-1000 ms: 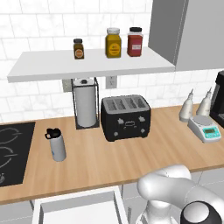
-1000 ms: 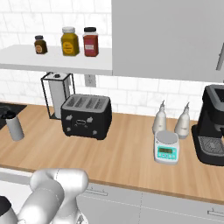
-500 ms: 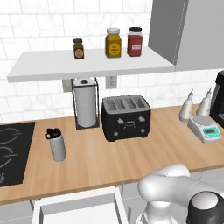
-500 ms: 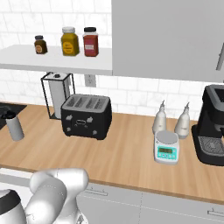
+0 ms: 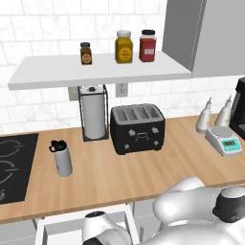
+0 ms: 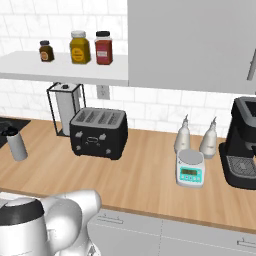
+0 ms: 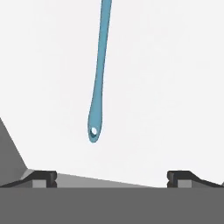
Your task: Pick the ladle from the drawer and place it on the counter.
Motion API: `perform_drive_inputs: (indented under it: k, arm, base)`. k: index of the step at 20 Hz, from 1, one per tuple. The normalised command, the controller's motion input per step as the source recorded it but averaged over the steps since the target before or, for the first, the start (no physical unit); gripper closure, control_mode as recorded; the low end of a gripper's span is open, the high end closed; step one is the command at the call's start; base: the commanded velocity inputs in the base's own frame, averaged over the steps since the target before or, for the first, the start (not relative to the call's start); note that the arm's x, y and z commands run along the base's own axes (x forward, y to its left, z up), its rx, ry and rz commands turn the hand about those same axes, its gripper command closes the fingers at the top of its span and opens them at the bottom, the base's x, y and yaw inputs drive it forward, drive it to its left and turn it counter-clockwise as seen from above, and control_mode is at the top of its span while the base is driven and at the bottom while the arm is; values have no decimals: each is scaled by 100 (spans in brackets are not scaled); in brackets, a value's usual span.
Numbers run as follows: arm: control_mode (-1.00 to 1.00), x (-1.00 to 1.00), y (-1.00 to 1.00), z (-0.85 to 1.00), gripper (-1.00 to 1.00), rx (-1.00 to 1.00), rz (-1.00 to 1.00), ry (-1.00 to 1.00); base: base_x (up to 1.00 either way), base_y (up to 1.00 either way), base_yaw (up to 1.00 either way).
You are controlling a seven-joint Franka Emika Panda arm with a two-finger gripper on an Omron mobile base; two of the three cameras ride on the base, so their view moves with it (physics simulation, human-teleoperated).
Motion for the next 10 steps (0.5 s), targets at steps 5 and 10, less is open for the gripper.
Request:
perform_drive_inputs:
  k: [5,10]
  arm:
    - [-100,32,-9,4,-100,0,2,-8]
    - [-100,23,0,14,-100,0,5,-16]
  base:
    - [0,0,0]
    - [0,0,0]
